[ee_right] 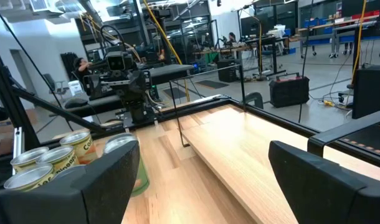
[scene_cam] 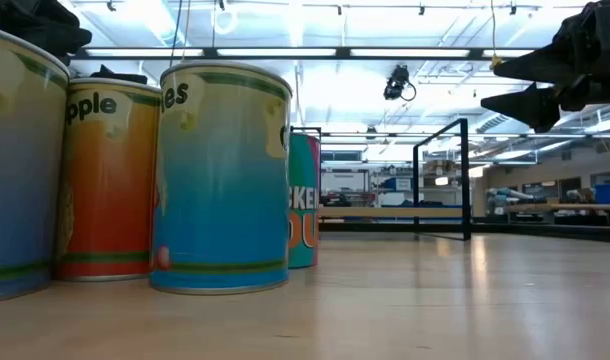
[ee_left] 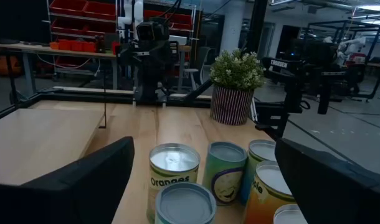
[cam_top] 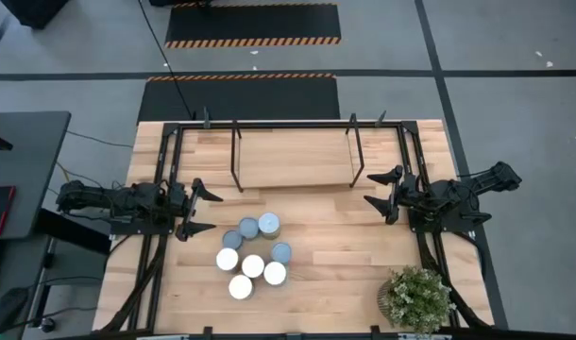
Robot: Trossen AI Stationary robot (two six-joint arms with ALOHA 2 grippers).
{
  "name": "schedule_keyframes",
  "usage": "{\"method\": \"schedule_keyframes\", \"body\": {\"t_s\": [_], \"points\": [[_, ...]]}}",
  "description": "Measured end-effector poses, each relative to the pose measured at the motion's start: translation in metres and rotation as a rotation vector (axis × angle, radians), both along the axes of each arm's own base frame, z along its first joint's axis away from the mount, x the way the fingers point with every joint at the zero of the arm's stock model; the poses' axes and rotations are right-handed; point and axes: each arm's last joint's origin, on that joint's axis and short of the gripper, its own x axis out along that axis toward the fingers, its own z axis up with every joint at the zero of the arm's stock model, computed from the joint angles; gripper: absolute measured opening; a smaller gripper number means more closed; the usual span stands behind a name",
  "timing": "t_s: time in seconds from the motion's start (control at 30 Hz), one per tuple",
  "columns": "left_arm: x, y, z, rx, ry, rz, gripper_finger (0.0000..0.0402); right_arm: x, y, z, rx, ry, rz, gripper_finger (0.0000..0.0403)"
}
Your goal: Pick and place cans onto a shelf
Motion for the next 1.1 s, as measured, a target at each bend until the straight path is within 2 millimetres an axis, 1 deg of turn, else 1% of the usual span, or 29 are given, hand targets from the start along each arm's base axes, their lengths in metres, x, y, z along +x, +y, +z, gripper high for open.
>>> {"method": "schedule_keyframes", "body": {"t_s": [0.93,1.1], "points": [[0.0000,0.0000,0.0000,0.000,0.000,0.000,0.0394,0.0000,0.0000,0.0000,0.000,0.000,0.000,0.0364],[-0.0001,0.0000,0.0023,0.001,-0.024,0.000,0.0394,0.0000,0.0000,0.0000,0.000,0.000,0.000,0.0364]]}}
